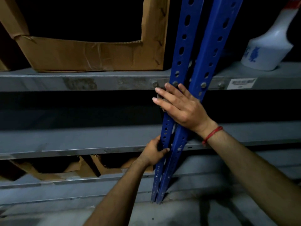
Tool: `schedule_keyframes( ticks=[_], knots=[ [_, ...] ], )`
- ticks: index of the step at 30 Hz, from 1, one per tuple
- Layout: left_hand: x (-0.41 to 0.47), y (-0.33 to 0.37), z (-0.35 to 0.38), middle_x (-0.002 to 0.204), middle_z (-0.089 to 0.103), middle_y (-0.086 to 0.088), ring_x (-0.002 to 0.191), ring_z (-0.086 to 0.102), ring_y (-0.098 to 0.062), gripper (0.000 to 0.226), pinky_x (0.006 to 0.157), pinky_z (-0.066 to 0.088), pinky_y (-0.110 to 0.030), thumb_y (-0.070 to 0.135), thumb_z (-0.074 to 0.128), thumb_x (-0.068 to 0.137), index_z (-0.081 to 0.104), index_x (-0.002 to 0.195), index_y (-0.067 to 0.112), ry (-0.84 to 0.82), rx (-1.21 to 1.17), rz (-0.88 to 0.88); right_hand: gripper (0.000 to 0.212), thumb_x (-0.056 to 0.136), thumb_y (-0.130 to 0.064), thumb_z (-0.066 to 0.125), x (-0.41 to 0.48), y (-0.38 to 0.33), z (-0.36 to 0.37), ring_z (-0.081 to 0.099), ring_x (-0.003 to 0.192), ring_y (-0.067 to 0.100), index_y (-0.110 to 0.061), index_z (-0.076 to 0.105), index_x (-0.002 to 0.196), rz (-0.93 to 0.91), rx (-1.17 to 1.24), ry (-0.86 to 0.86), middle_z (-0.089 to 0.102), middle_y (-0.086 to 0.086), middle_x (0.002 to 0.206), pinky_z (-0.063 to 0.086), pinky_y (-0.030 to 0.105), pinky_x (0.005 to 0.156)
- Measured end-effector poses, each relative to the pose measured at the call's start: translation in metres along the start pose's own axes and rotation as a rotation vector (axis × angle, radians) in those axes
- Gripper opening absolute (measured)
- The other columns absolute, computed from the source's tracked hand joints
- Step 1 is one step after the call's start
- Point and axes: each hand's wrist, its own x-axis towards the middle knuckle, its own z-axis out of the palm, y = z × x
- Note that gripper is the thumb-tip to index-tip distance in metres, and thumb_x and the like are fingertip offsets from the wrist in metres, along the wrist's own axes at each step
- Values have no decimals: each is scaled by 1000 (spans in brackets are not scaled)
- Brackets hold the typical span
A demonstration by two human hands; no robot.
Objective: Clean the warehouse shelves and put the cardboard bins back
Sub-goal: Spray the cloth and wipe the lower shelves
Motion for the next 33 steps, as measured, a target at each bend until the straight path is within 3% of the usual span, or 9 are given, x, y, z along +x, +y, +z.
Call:
schedule_keyframes(
  ticks=[7, 9, 12, 14, 17, 23, 29, 33],
  knots=[
    [-3, -7, 1, 130, 62, 3, 121, 58, -10, 57, 110, 43, -32, 13, 73, 87, 48, 138, 19, -10, 55, 73, 33, 98, -2, 59, -49, -30, 26, 50, 134, 27, -8, 64, 131, -50, 149, -133, 63, 12, 133, 37, 42, 115],
    [-6, -11, -1, 147, 49, -2, 138, 44, -19, 70, 120, 28, -38, 25, 73, 89, 37, 149, 16, -16, 307, 103, 35, 96, -3, 62, -83, -47, 37, 50, 135, 27, -9, 64, 130, -95, 189, -233, 62, 12, 134, 36, 41, 116],
    [-13, -24, -18, 167, -1, 2, 155, -7, -23, 87, 120, -9, -60, 46, 58, 95, 6, 160, 22, -72, 1008, 96, 39, 96, -2, 61, -119, -73, 51, 48, 137, 23, -11, 62, 134, -180, 184, -383, 62, 8, 136, 30, 39, 119],
    [-20, -34, -33, 165, -19, -2, 151, -21, -27, 90, 118, -10, -64, 51, 51, 97, -9, 159, 25, -1, 1150, 28, 35, 99, -3, 56, -118, -72, 51, 49, 136, 23, -11, 63, 132, -223, 180, -388, 64, 8, 133, 28, 39, 121],
    [-22, -49, -50, 163, -27, -2, 149, -27, -29, 102, 119, -10, -63, 55, 56, 93, -23, 154, 34, 77, 1120, -49, 33, 101, -3, 52, -81, -50, 30, 50, 135, 26, -9, 63, 132, -150, 116, -266, 62, 12, 135, 32, 40, 119],
    [-22, -55, -45, 165, -23, -2, 150, -25, -29, 118, 117, -16, -58, 58, 67, 83, -25, 153, 37, 130, 1163, -37, 35, 98, 0, 58, -42, -33, 22, 48, 136, 26, -8, 62, 132, 64, 57, -70, 61, 11, 135, 33, 40, 118],
    [-24, -55, -48, 163, -27, -2, 149, -28, -27, 123, 120, -11, -59, 55, 71, 81, -27, 153, 36, 100, 1164, -48, 47, 94, 1, 62, -146, -85, 60, 47, 138, 22, -12, 57, 139, -128, 221, -408, 55, 9, 144, 30, 36, 119],
    [-27, -56, -56, 164, -25, -1, 150, -25, -25, 121, 121, -12, -56, 55, 71, 82, -22, 155, 34, 62, 1142, 10, 48, 104, 4, 32, -167, -119, 69, 34, 145, 22, -11, 43, 148, 29, 242, -513, 42, 9, 154, 18, 36, 124]
  ],
)
